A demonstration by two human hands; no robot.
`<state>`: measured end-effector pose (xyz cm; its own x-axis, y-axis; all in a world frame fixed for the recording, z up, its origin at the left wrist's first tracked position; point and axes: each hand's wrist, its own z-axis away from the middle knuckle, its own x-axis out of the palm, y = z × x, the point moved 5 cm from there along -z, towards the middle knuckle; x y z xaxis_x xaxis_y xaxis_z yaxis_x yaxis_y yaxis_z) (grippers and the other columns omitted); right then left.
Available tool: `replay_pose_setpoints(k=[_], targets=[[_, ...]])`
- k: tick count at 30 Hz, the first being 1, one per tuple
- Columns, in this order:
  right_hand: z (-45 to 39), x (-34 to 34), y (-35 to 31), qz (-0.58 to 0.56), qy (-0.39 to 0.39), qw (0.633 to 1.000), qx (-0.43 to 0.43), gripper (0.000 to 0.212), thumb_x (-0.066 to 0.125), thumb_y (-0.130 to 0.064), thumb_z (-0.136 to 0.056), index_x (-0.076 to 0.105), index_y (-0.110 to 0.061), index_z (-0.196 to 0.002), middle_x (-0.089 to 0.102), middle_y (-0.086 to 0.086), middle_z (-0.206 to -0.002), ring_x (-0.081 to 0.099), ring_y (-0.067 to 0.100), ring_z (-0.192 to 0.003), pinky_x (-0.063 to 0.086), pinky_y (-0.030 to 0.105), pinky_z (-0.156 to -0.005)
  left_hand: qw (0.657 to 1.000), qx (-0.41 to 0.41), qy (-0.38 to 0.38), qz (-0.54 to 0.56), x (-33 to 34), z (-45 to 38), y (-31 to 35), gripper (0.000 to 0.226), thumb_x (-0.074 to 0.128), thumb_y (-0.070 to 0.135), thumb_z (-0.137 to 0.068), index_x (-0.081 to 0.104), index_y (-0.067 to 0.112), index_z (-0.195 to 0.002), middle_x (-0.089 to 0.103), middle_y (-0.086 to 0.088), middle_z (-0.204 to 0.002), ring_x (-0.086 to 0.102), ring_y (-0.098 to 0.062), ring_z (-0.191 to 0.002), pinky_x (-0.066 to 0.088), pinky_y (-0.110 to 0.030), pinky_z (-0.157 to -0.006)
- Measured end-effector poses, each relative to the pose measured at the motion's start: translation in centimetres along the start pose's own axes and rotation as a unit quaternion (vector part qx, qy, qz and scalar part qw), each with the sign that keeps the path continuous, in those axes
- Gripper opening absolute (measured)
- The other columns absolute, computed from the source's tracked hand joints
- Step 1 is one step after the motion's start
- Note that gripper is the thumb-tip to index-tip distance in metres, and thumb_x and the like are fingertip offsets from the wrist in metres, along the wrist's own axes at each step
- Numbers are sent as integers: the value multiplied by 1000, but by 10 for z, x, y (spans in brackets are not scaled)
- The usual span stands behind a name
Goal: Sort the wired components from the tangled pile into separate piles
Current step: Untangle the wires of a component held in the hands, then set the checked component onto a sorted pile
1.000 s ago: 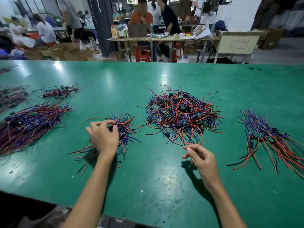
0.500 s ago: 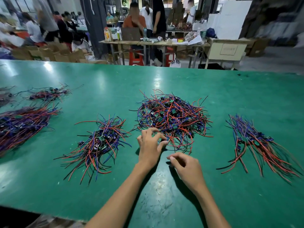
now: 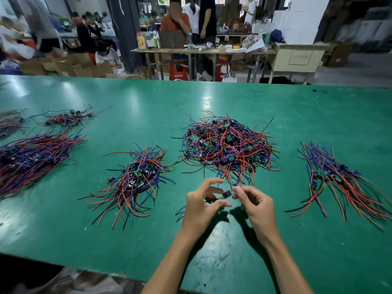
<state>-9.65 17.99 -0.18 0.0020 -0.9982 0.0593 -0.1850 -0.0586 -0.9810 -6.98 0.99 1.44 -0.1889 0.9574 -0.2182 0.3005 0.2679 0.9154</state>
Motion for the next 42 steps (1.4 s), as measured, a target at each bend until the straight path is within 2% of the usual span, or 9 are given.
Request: replay_pose_setpoints(k=[5, 8, 13, 20, 28, 33, 36, 38, 42], targets=[[-2, -9, 2, -64, 76, 995, 7, 11, 69, -8, -94, 76, -13, -88, 69, 0, -71, 50, -1, -55, 41, 9, -55, 998, -17, 65, 10, -7, 0, -2, 38, 80, 8, -82, 68, 35, -105, 77, 9, -82, 74, -8, -76, 61, -25, -66], [-2, -7, 2, -56, 69, 996, 4, 8, 69, -9, -94, 75, -12, -89, 68, 0, -71, 51, -1, -56, 41, 9, -56, 998, -11, 69, -9, -8, 0, -2, 32, 81, 10, -82, 69, 30, -103, 76, 14, -81, 74, -5, -77, 60, -26, -73], [-2, -6, 4, -53, 65, 996, 10, 12, 71, -24, -91, 72, -14, -84, 63, -3, -65, 47, 1, -54, 38, 11, -52, 996, -8, 84, -17, -10, 1, -2, 35, 87, 14, -75, 70, 30, -100, 77, 17, -82, 73, 0, -87, 50, -12, -77], [-2, -7, 3, -62, 69, 996, -2, 21, 73, -32, -85, 72, -12, -85, 65, -4, -66, 52, 1, -56, 42, 11, -55, 991, 49, 69, -99, -5, 2, 1, 17, 77, 11, -87, 75, 23, -99, 74, 13, -88, 69, -7, -85, 55, -33, -83], [-4, -8, 6, -59, 72, 996, 2, 12, 73, -34, -86, 77, -22, -86, 66, -2, -67, 52, 1, -56, 41, 10, -55, 980, 124, 48, -151, 0, 3, 5, 17, 69, 8, -93, 76, 15, -107, 72, 4, -95, 65, -10, -87, 54, -31, -78], [-3, -5, 3, -58, 63, 996, 11, 19, 73, -32, -85, 76, -15, -93, 67, -1, -67, 53, 1, -55, 41, 10, -54, 965, 125, 179, -146, -39, -10, 17, 13, 71, 9, -93, 78, 14, -103, 74, 7, -98, 66, -7, -88, 53, -26, -77], [-1, -6, 1, -53, 43, 998, 16, 22, 72, -33, -86, 76, -13, -94, 66, 3, -67, 48, 5, -54, 39, 13, -51, 899, 149, 364, -191, -98, -18, 29, 14, 69, 11, -95, 77, 9, -106, 71, 8, -103, 66, -9, -89, 49, -18, -85], [0, -5, 1, -57, 38, 997, 19, 23, 70, -31, -86, 75, -10, -94, 66, 6, -67, 44, 8, -53, 38, 14, -50, 860, 152, 427, -232, -134, -21, 31, 15, 68, 13, -96, 77, 7, -107, 71, 7, -102, 63, -10, -89, 48, -19, -87], [1, -4, 2, -35, 21, 999, 29, 10, 69, -17, -94, 76, -11, -92, 66, 6, -69, 44, 8, -54, 37, 15, -51, 887, -11, 301, -350, -162, -22, -14, 17, 73, 8, -90, 78, 6, -106, 76, -11, -100, 60, -29, -92, 49, -38, -82]])
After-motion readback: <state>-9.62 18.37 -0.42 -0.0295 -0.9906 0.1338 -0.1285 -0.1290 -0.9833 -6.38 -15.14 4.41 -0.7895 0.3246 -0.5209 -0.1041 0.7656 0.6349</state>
